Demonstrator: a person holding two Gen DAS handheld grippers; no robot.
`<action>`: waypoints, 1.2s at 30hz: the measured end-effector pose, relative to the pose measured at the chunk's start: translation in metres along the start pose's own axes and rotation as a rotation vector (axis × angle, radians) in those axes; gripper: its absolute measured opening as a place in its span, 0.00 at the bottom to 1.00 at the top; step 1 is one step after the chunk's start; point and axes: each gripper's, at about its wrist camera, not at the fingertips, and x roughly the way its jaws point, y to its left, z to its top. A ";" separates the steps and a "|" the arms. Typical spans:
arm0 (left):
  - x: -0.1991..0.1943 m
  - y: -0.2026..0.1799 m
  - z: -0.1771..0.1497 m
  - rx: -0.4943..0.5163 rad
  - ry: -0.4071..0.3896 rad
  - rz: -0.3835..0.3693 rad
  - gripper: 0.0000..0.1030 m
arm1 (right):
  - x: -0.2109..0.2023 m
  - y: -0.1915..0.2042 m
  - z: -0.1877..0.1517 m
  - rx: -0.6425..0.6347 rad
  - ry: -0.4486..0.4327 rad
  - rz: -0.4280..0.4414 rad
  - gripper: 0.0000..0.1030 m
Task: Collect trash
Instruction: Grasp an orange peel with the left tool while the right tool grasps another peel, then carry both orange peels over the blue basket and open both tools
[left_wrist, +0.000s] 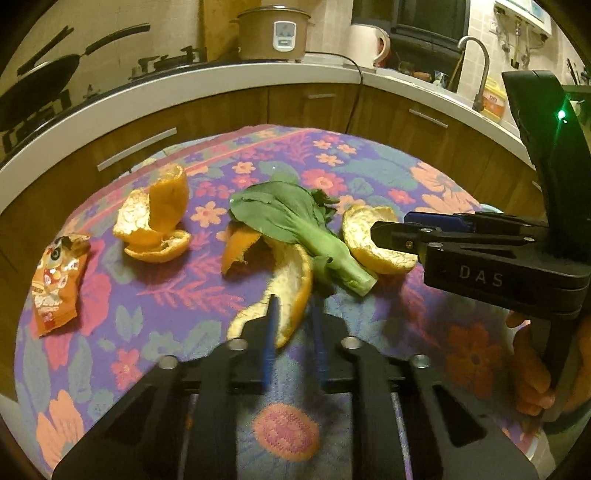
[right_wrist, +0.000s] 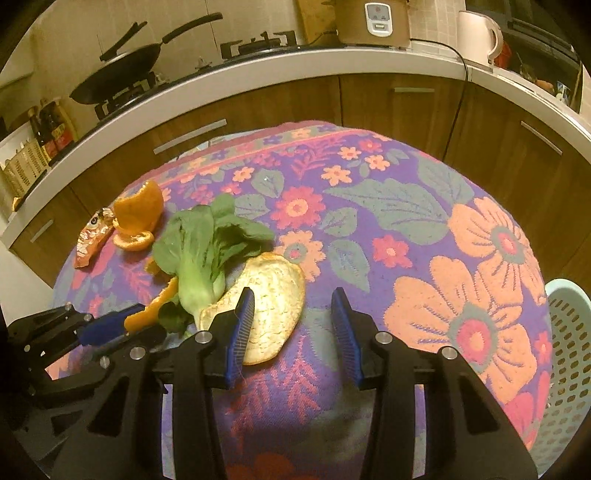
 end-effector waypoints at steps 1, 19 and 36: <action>-0.001 -0.001 0.000 0.003 -0.005 0.000 0.08 | 0.002 0.002 0.000 -0.007 0.012 0.000 0.38; -0.044 0.003 -0.015 -0.103 -0.075 -0.060 0.03 | -0.023 0.015 -0.008 -0.082 -0.104 -0.015 0.02; -0.073 -0.067 0.005 0.028 -0.180 -0.204 0.02 | -0.120 -0.064 -0.048 0.075 -0.340 -0.043 0.02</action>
